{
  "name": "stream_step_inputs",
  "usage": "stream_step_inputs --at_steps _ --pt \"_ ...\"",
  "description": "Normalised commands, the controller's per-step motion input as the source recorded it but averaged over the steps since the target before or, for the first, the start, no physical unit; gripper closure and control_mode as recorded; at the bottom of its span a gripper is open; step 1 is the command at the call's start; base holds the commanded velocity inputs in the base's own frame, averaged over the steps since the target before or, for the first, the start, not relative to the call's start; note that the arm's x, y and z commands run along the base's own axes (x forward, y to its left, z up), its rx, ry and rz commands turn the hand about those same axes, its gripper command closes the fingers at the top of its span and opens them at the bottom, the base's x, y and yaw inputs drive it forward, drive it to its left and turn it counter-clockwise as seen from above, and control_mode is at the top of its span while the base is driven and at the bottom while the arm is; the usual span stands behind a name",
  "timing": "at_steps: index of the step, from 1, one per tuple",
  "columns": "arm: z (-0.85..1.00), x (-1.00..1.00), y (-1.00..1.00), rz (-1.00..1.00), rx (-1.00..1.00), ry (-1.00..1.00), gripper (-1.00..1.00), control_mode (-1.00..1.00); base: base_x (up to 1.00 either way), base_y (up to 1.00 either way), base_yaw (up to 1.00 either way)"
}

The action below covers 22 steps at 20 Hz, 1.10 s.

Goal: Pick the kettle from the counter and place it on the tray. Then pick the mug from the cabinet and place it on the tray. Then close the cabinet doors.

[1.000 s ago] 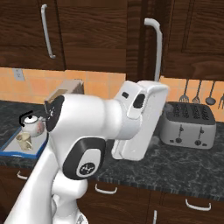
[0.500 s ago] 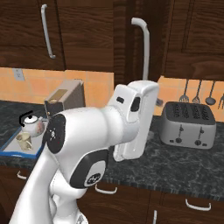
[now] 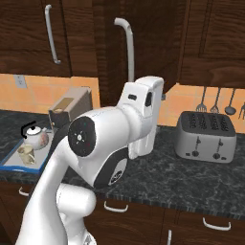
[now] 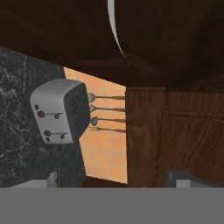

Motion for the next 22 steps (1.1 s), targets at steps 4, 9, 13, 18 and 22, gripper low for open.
stream_step_inputs --at_steps 4,9,13,18,22 --pt "0.0 0.57 0.45 0.19 -0.03 -0.03 -1.0 -1.0 0.0 0.0 0.0" --pt "0.0 0.5 0.54 0.18 -0.03 -0.07 -1.0 -1.0 0.0 0.0 0.0" --pt "0.0 0.56 0.67 0.13 -0.07 -0.03 -1.0 -1.0 0.0 0.0 0.0" --pt "0.0 0.64 0.71 0.12 -0.06 -0.01 -1.0 -1.0 0.0 0.0 0.0" --pt "0.0 0.81 0.69 0.11 -0.01 0.0 -1.0 -1.0 0.0 0.0 0.0"
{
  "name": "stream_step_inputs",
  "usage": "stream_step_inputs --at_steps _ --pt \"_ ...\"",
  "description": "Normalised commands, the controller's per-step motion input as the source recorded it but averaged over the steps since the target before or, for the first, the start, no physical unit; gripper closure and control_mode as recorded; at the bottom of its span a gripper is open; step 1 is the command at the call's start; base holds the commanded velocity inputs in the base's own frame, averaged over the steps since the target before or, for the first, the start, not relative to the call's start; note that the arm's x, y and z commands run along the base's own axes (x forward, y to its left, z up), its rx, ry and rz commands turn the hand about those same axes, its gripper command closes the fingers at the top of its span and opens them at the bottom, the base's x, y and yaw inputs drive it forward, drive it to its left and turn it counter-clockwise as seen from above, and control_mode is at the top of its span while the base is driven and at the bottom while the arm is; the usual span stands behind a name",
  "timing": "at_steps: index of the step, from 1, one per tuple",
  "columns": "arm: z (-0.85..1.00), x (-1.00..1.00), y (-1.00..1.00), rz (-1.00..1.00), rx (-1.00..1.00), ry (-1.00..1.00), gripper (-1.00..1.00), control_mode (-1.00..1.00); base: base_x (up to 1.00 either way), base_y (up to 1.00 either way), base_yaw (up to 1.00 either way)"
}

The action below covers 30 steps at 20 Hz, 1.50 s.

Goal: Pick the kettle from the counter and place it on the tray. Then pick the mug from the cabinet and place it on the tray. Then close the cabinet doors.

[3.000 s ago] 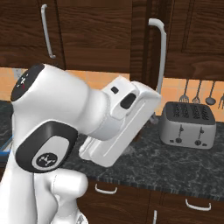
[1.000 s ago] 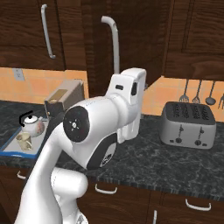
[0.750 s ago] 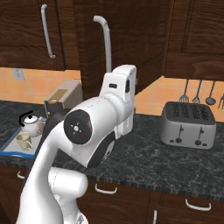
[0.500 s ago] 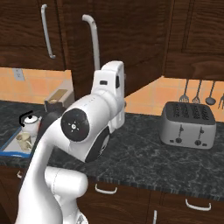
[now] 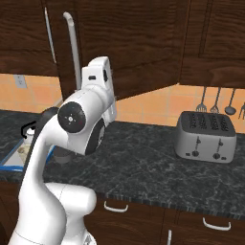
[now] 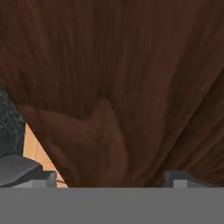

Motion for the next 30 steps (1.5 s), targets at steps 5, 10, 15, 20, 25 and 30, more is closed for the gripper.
stream_step_inputs --at_steps 5,10,15,20,25,30 --pt "-0.02 0.95 0.59 0.1 0.0 0.0 -1.0 -1.0 0.0 0.0 0.0" --pt "-0.08 1.0 0.39 0.07 0.0 0.01 -1.0 -1.0 0.0 0.0 0.0" --pt "-0.1 1.0 0.22 0.09 0.0 0.01 -1.0 -1.0 0.0 0.0 0.0" --pt "-0.06 0.98 0.1 0.07 0.01 0.03 -1.0 -1.0 0.0 0.0 0.0" --pt "-0.01 0.56 0.0 0.01 0.0 0.07 -1.0 -1.0 0.0 0.0 0.0" --pt "-0.14 0.31 0.0 -0.01 0.0 0.17 -1.0 -1.0 0.0 0.0 0.0"
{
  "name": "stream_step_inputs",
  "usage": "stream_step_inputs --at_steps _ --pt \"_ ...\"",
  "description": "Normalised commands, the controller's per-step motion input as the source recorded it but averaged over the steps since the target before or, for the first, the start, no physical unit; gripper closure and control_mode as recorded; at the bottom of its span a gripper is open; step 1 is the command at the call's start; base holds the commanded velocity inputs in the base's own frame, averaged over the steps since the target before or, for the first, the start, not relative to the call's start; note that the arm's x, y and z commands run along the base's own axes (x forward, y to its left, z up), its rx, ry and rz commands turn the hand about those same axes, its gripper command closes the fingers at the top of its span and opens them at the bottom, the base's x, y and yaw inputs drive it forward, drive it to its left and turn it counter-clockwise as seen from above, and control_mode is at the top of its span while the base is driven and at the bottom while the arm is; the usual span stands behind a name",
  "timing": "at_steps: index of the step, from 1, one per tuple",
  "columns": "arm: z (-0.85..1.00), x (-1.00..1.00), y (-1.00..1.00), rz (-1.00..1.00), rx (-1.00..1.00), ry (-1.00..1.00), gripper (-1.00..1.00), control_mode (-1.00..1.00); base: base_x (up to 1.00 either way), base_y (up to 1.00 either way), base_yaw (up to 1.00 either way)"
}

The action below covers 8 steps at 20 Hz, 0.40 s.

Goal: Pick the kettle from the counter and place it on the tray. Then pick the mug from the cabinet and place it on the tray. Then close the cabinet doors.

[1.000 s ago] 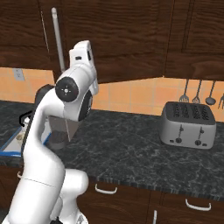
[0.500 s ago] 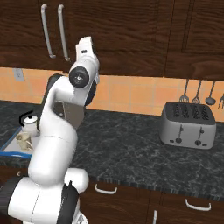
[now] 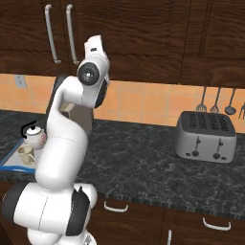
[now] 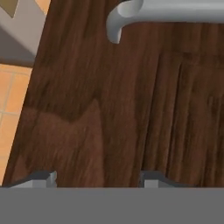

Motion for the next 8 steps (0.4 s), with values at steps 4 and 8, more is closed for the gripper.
stream_step_inputs --at_steps 4,8 --pt "-0.08 0.21 0.0 -0.07 0.0 0.15 -1.0 -1.0 0.0 0.0 0.0" --pt "-0.11 0.12 0.0 -0.08 0.0 0.08 -1.0 -1.0 0.0 0.0 0.0"
